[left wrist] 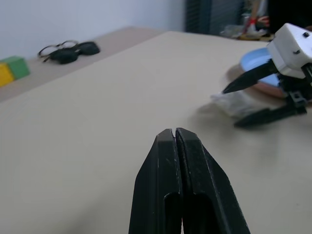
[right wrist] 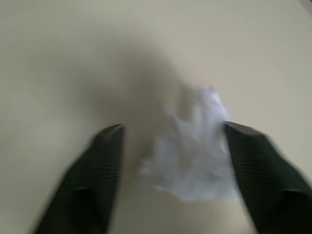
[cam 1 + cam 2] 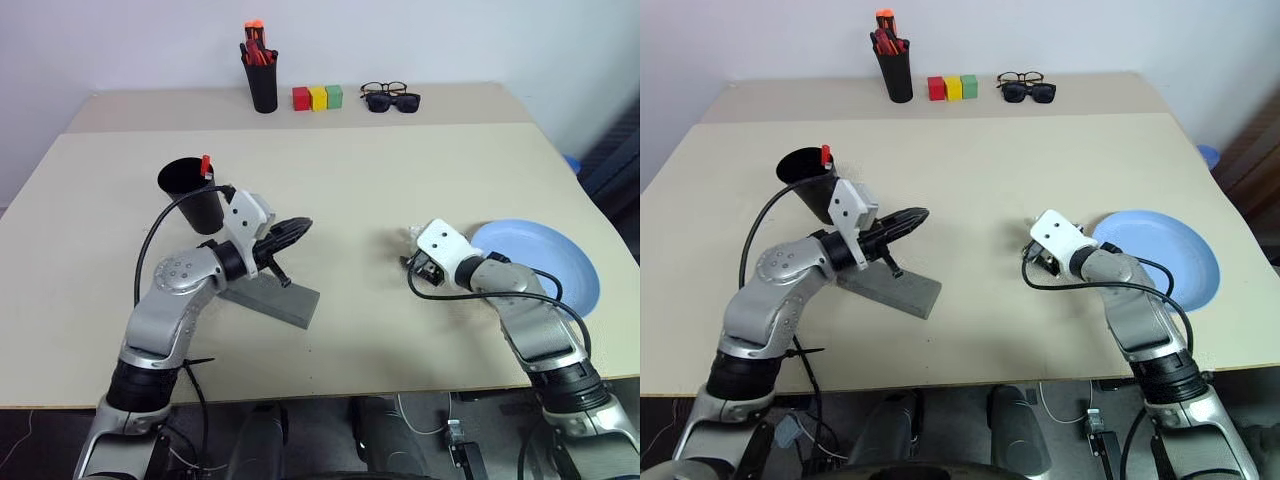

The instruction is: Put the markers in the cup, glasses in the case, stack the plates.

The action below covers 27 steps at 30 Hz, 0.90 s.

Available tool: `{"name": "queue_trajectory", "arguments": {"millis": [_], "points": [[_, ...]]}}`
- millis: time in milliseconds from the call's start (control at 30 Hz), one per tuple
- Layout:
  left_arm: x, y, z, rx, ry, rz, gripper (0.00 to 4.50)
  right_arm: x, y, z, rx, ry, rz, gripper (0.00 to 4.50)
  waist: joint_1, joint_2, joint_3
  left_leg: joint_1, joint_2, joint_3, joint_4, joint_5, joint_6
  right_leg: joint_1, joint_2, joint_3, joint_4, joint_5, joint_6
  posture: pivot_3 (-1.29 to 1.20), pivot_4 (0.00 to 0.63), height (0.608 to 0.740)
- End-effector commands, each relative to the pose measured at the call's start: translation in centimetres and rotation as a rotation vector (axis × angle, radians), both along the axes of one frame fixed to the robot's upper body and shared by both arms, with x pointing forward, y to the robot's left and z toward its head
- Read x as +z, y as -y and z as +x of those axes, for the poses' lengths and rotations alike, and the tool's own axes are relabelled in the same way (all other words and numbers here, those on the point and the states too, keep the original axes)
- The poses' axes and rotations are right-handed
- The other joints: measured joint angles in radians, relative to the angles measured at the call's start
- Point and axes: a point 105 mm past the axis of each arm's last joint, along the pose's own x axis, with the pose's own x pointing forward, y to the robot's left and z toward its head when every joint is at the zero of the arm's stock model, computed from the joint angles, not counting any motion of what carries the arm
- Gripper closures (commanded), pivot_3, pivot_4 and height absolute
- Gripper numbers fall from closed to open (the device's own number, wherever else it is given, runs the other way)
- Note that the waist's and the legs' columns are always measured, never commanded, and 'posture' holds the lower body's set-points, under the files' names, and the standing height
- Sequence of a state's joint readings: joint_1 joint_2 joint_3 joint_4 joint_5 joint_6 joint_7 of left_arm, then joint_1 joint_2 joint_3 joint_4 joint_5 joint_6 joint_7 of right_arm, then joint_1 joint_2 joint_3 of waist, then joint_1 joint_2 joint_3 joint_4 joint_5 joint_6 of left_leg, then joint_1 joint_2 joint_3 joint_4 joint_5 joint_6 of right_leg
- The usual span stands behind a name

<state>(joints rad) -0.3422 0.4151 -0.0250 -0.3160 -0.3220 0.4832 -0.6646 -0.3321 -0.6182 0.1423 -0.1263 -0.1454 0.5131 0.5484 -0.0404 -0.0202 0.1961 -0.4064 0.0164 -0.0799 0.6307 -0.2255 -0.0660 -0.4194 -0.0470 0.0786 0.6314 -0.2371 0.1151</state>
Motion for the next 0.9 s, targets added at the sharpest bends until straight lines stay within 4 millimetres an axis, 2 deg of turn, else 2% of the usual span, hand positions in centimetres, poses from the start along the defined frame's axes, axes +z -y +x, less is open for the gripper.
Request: {"name": "queue_trajectory", "arguments": {"millis": [33, 100, 133, 233, 367, 467, 567, 633, 733, 800, 900], "points": [[1.0, -0.2, -0.6, -0.001, 0.032, -0.025, 4.50, 2.0, 1.3, 0.2, -0.034, 0.075, -0.045, 3.32, 0.000, 0.000, 0.000, 0.000, 0.000, 0.000, 0.000, 0.000, 0.000, 0.000, 0.000, 0.000, 0.000, 0.000, 0.000, 0.00, 0.150, 0.740], [0.7, -0.3, -0.5, -0.002, 0.024, -0.028, 4.50, 3.1, 1.9, 0.0, -0.051, 0.119, -0.067, 4.30, 0.000, 0.000, 0.000, 0.000, 0.000, 0.000, 0.000, 0.000, 0.000, 0.000, 0.000, 0.000, 0.000, 0.000, 0.000, 0.00, 0.150, 0.740], [0.7, -0.4, -0.2, 0.004, 0.026, -0.032, 4.50, 4.0, 2.4, -0.3, -0.064, 0.146, -0.076, 4.46, 0.001, 0.000, 0.000, 0.000, 0.000, 0.000, 0.000, 0.000, 0.000, 0.000, 0.000, 0.000, 0.000, 0.000, 0.000, 0.00, 0.150, 0.740], [0.7, -0.4, 0.4, 0.019, 0.028, -0.056, 4.50, 5.7, 3.3, -1.0, -0.087, 0.184, -0.078, 4.46, 0.001, 0.000, 0.000, 0.000, 0.000, 0.000, 0.000, 0.000, 0.000, 0.000, 0.000, 0.000, 0.000, 0.000, 0.000, 0.00, 0.150, 0.740], [0.9, -0.1, 1.3, 0.013, 0.044, -0.063, 4.50, 8.5, 6.7, -2.9, -0.191, 0.194, -0.099, 4.46, 0.004, 0.000, 0.000, 0.000, 0.000, 0.000, 0.000, 0.000, 0.000, 0.000, 0.000, 0.000, 0.000, 0.000, 0.000, 0.00, 0.150, 0.740], [0.5, 0.5, 1.5, -0.026, 0.048, -0.046, 4.50, 8.2, 9.3, -4.8, -0.255, 0.082, -0.121, 4.46, 0.008, 0.000, 0.000, 0.000, 0.000, 0.000, 0.000, 0.000, 0.000, 0.000, 0.000, 0.000, -0.001, 0.000, 0.000, 0.00, 0.150, 0.740], [-0.1, 0.3, 1.7, -0.030, 0.052, -0.035, 4.50, 6.8, 10.5, -6.0, -0.271, -0.001, -0.136, 3.65, 0.008, 0.000, 0.000, 0.000, 0.000, 0.000, 0.000, 0.000, 0.000, 0.001, 0.000, 0.000, -0.001, 0.000, 0.000, 0.00, 0.150, 0.740], [-0.1, 0.1, 1.8, -0.027, 0.061, -0.029, 4.50, 6.7, 10.6, -6.1, -0.262, -0.006, -0.152, 2.69, 0.000, 0.000, 0.000, 0.000, 0.000, 0.000, 0.000, 0.000, 0.000, 0.001, 0.000, 0.000, -0.001, -0.001, -0.001, 0.00, 0.150, 0.740], [-0.1, -0.9, 1.5, -0.020, 0.065, -0.003, 4.50, 7.7, 9.9, -5.5, -0.231, 0.030, -0.152, 1.16, -0.008, 0.001, 0.000, 0.001, 0.000, 0.001, 0.000, 0.000, 0.000, 0.001, 0.000, 0.001, 0.000, -0.001, -0.002, 0.00, 0.150, 0.740], [0.0, -1.2, 1.3, -0.018, 0.069, 0.004, 4.50, 8.2, 9.7, -5.1, -0.200, 0.044, -0.156, 1.16, -0.007, 0.001, -0.001, 0.002, 0.000, 0.001, 0.000, 0.000, 0.000, 0.001, 0.000, 0.001, 0.000, -0.001, -0.002, 0.00, 0.150, 0.740], [-0.5, -3.3, 0.7, 0.033, 0.048, 0.032, 4.50, 8.6, 8.0, -4.4, -0.086, 0.079, -0.120, 1.16, -0.005, 0.001, -0.001, 0.001, 0.000, 0.001, 0.000, 0.000, 0.000, 0.001, 0.000, 0.001, 0.000, -0.001, -0.002, 0.00, 0.150, 0.740]]}}
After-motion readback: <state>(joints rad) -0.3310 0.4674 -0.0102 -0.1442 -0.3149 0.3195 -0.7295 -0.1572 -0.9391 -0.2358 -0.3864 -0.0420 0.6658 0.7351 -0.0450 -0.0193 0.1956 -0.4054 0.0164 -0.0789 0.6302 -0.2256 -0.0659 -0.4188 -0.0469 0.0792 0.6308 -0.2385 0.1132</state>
